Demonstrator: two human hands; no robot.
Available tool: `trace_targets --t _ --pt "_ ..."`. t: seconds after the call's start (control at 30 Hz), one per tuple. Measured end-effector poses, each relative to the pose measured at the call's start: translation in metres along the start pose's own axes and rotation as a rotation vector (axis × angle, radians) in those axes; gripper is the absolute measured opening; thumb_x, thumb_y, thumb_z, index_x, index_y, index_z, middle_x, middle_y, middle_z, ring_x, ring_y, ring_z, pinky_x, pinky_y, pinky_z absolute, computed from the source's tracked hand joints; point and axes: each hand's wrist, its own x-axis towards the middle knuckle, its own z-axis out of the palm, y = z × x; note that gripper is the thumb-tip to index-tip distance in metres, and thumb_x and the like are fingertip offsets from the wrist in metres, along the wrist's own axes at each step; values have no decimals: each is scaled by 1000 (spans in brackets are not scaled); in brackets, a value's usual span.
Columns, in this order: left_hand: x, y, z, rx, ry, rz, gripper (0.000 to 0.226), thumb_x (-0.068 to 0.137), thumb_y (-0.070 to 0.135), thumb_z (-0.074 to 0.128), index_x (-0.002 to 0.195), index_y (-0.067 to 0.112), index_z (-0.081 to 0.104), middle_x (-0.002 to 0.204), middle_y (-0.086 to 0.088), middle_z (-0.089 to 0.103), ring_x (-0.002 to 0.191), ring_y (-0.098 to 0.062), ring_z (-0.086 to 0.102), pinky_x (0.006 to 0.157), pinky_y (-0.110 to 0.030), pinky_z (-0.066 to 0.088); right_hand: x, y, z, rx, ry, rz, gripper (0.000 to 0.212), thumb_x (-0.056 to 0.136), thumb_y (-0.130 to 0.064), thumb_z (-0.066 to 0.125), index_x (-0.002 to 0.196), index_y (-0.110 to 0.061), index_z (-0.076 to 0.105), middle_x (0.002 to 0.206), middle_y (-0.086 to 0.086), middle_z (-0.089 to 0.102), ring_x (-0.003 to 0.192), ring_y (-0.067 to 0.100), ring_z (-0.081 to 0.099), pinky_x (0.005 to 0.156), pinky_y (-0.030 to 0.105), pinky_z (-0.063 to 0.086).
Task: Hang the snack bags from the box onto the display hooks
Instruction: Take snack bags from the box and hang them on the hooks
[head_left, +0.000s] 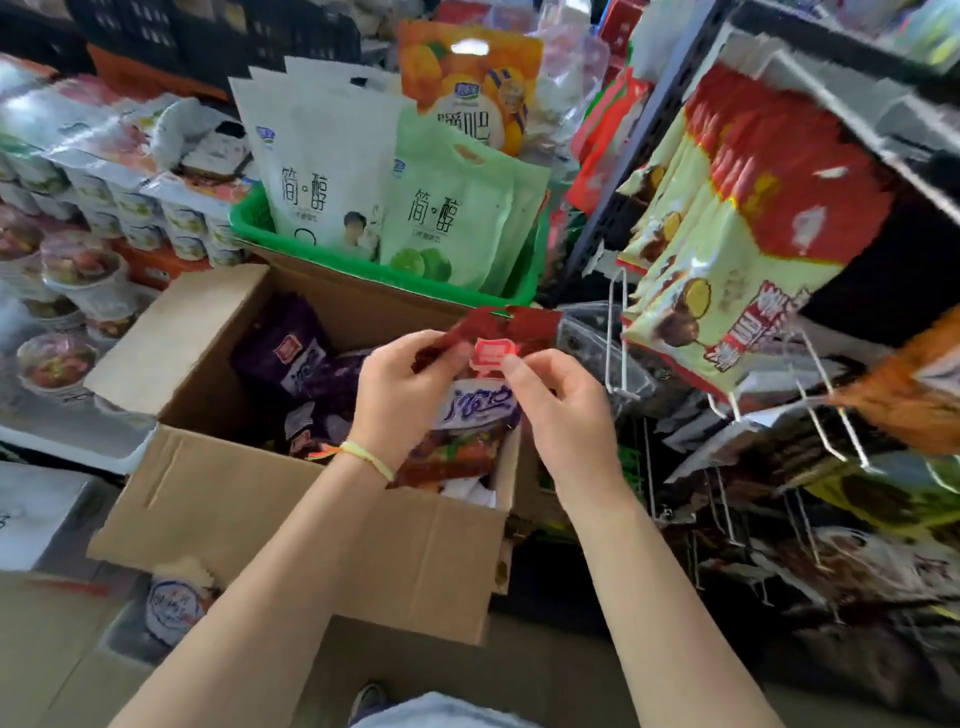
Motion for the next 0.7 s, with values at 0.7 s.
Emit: trace_targets --t 0.7 --pt "-101 128 322 -451 -436 -457 19 87 18 71 101 5 73 101 -20 75 92 -38 72 87 -48 58 -27 90 -338 703 294 319 28 85 -18 75 112 -13 69 98 6 78 86 25 76 67 35 61"
